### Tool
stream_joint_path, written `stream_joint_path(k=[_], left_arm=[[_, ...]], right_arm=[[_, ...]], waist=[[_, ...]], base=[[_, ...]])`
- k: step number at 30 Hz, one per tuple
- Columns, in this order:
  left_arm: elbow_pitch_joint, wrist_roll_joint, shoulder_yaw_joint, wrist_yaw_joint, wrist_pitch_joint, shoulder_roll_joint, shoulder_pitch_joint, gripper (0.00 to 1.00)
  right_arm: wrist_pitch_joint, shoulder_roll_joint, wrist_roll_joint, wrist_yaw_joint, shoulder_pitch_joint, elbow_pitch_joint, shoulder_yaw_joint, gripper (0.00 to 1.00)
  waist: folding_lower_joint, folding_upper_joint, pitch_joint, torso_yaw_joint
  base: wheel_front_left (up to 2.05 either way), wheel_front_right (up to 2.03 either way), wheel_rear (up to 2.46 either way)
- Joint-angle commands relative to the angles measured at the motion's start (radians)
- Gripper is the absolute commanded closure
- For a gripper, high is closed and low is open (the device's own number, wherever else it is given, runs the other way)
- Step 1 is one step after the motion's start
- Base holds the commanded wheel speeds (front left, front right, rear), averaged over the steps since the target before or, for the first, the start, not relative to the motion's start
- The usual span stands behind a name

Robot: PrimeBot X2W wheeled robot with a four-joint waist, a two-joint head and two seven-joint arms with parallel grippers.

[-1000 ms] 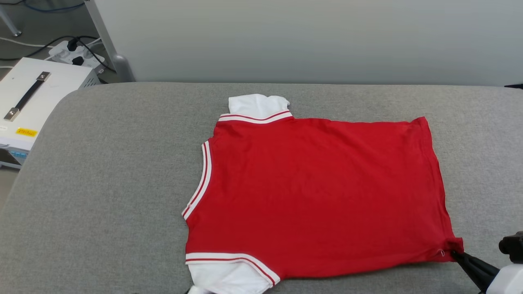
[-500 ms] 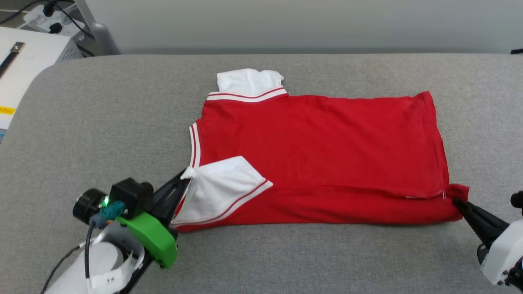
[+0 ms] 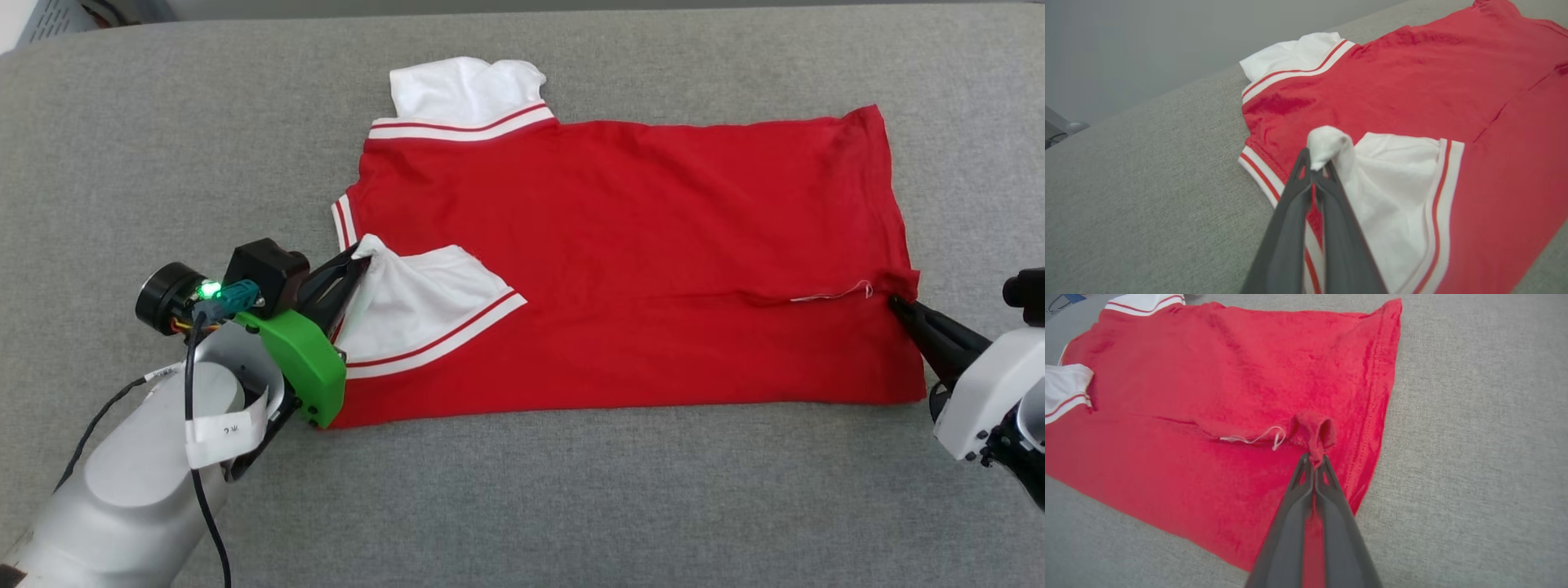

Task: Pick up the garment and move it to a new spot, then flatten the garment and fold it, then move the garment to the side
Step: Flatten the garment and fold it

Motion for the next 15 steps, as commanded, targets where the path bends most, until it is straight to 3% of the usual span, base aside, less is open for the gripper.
stream_joint_path(k=[1,13,14,15], left_arm=[[0.025,-0.015,-0.023,-0.003,-0.012,0.006,-0.029,1.00],[0.276,-0.193,-0.228,-0.003,-0.086,-0.056,-0.102,1.00],[0.284,-0.203,-0.233,-0.003,-0.088,-0.059,-0.105,0.62],[0.294,-0.212,-0.235,-0.003,-0.091,-0.059,-0.110,0.00]], right_arm=[[0.002,0.008,0.006,-0.001,-0.027,0.019,0.008,1.00],[-0.028,0.040,0.023,-0.001,-0.108,0.175,0.106,1.00],[-0.039,0.040,0.027,-0.001,-0.108,0.178,0.107,0.77],[-0.052,0.039,0.032,-0.001,-0.107,0.180,0.106,0.53]], waist=[[-0.0001,0.0000,0.025,-0.005],[-0.0001,0.0000,0.031,0.005],[-0.0001,0.0000,0.025,0.007],[-0.0001,0.0000,0.015,0.009]], base=[[0.00,0.00,0.00],[0.00,0.00,0.00],[0.00,0.00,0.00],[0.00,0.00,0.00]])
